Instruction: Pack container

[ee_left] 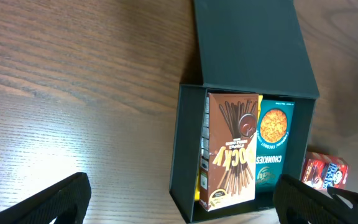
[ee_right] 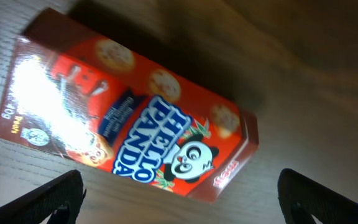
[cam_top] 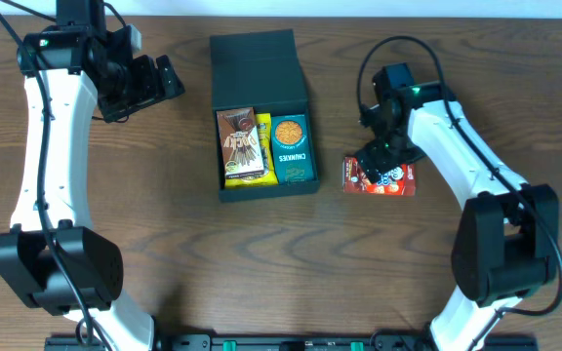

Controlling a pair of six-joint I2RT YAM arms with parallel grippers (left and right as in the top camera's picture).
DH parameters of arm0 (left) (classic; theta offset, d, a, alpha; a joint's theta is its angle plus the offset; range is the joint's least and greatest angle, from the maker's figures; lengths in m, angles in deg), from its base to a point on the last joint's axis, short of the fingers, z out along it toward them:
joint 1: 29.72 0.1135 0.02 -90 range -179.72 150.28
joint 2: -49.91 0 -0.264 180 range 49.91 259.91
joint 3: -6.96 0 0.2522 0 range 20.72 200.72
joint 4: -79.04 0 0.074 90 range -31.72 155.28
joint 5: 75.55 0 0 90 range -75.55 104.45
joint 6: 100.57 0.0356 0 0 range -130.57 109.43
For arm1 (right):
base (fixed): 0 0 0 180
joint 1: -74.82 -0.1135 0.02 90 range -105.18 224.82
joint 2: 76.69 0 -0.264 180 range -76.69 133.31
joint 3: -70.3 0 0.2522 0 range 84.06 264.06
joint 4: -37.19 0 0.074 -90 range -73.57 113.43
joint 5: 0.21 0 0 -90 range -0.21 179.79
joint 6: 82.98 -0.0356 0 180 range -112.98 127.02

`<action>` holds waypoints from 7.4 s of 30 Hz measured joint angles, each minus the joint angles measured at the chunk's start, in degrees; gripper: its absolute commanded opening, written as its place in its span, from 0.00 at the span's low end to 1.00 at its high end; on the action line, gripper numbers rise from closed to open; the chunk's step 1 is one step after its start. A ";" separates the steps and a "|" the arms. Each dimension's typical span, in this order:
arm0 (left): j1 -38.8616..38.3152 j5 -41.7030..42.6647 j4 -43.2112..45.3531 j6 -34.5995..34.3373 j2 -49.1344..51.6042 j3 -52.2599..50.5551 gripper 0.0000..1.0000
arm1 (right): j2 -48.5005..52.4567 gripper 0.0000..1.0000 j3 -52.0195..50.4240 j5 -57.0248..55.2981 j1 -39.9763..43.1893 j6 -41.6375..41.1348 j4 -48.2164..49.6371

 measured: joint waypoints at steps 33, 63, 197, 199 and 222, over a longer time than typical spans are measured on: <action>0.00 0.00 0.04 0.02 0.02 0.00 0.95 | 0.00 0.99 -3.37 7.54 -2.75 39.69 1.53; 0.00 -0.02 1.07 0.02 0.00 0.00 0.95 | 0.98 0.90 -11.10 3.93 -2.32 45.38 15.65; 6.97 -0.17 -2.01 0.22 0.02 0.00 0.95 | 9.49 0.02 3.85 55.60 -8.15 -3.56 22.84; 6.97 -0.20 -2.01 0.22 0.00 0.00 0.95 | 9.49 0.02 3.61 54.45 -8.17 -4.44 23.52; 1.33 0.98 12.50 -9.46 1.99 -8.07 0.94 | 9.33 0.01 16.96 50.07 3.54 -10.12 29.27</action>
